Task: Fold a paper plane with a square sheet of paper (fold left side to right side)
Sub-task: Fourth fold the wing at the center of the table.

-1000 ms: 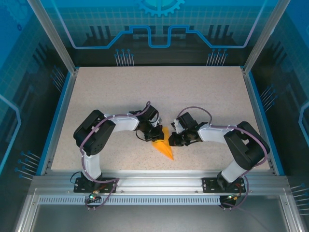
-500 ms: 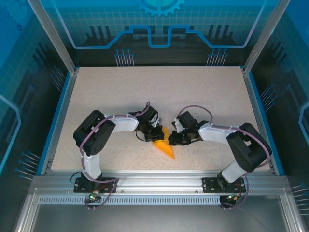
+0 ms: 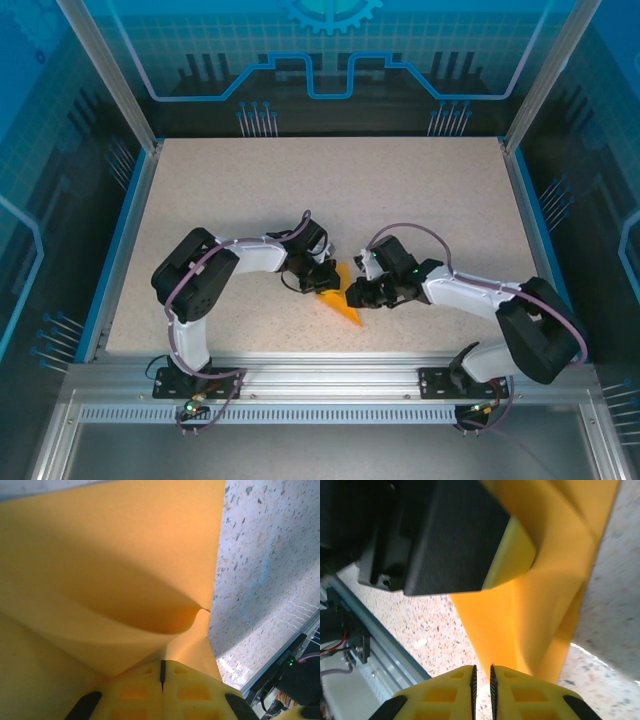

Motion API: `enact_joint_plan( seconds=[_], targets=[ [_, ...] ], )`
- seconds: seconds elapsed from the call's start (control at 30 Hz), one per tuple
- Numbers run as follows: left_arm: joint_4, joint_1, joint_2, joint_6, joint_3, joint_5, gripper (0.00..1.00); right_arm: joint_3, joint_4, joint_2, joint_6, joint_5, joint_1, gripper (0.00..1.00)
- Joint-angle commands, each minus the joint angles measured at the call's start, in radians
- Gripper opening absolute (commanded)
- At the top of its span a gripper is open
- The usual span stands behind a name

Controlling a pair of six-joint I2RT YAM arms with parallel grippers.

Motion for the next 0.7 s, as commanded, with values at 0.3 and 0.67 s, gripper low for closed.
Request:
enact_joint_plan(
  seconds=[0.3, 0.67],
  targets=[
    [-0.058, -0.005, 0.028, 0.015, -0.040, -0.059, 0.01, 0.006, 0.009, 0.106, 0.024, -0.038, 0.028, 0.16],
    [-0.062, -0.005, 0.032, 0.020, -0.036, -0.060, 0.01, 0.022, -0.086, 0.134, -0.014, 0.017, 0.049, 0.17]
  ],
)
